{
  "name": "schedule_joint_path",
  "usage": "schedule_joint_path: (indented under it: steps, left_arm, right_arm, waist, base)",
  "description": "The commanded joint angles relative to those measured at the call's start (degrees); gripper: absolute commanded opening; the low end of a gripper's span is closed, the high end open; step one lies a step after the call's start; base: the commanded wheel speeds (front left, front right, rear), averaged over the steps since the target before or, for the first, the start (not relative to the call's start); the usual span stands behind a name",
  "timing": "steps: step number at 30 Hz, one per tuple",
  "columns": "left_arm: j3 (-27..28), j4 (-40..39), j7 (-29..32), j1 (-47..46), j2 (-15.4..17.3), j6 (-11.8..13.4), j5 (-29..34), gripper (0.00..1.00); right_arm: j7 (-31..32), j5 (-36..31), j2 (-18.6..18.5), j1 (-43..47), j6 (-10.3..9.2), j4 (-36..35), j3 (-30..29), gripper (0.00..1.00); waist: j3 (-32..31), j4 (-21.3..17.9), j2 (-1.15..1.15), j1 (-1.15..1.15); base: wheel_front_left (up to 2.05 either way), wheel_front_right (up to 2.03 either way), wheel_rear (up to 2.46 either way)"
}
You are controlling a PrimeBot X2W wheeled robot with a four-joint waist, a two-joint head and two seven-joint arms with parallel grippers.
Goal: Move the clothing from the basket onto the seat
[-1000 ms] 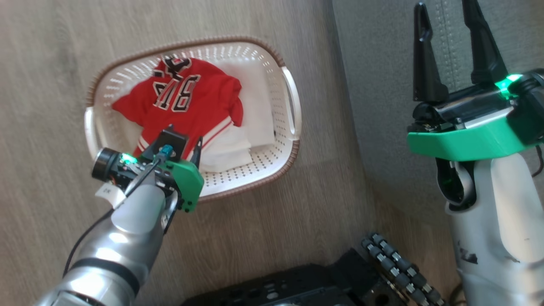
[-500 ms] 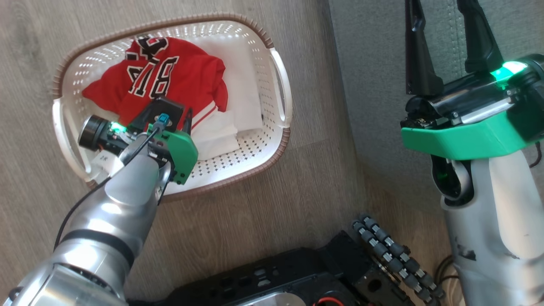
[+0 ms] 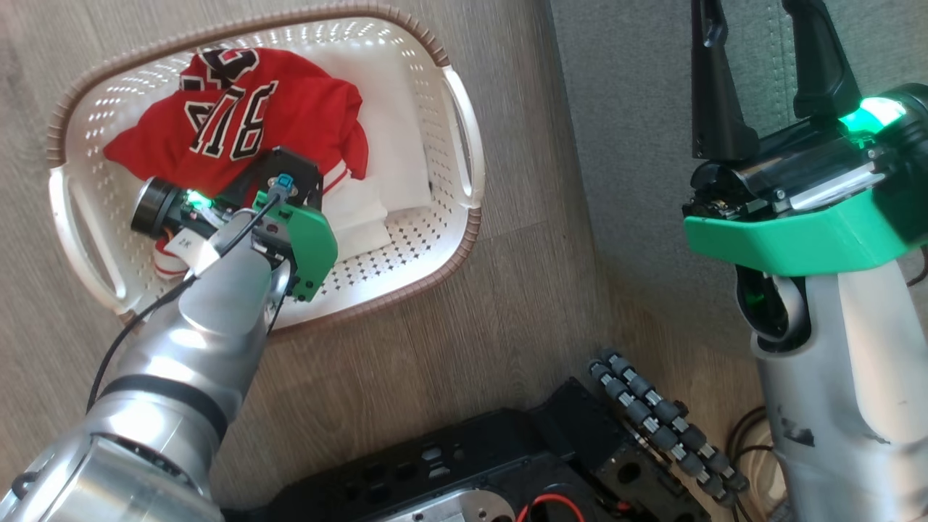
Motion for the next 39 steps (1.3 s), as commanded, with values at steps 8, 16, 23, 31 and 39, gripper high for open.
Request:
schedule_joint_path:
  steps: [8,16,23,31,39]
  left_arm:
    - [-0.45,-0.10,1.75,0.28,0.88,1.30,0.50,0.96]
    - [-1.81,-0.02,2.59,0.24,0.72,1.92,0.81,0.00]
    - [-2.16,-0.15,0.83,0.81,-0.04,1.78,-0.07,0.00]
    - [-2.50,-3.13,-4.40,3.13,-0.99,0.54,-2.40,0.00]
    - [-3.98,-9.94,-7.95,6.93,-1.07,0.49,-6.34,0.00]
  right_arm:
    - [-0.37,0.46,0.31,0.85,-0.02,-2.61,0.79,1.00]
    - [-0.37,0.14,0.31,0.42,-0.02,-2.77,0.49,1.00]
    - [-0.37,-0.42,0.31,0.57,-0.02,-2.04,-0.44,1.00]
    - [-0.37,-1.32,0.31,1.55,-0.02,0.09,-1.49,1.00]
    - [-0.37,-2.39,0.31,3.35,-0.02,2.67,-1.78,1.00]
  waist:
    - [1.26,-0.45,0.00,0.00]
    - [1.19,-0.33,0.00,0.00]
    - [-0.55,0.59,0.00,0.00]
    - [-5.54,2.68,0.00,0.00]
    - [-11.73,4.29,0.00,0.00]
  base:
    - [0.00,0.00,0.00]
    - [0.00,0.00,0.00]
    - [0.00,0.00,0.00]
    - [0.00,0.00,0.00]
    - [0.00,0.00,0.00]
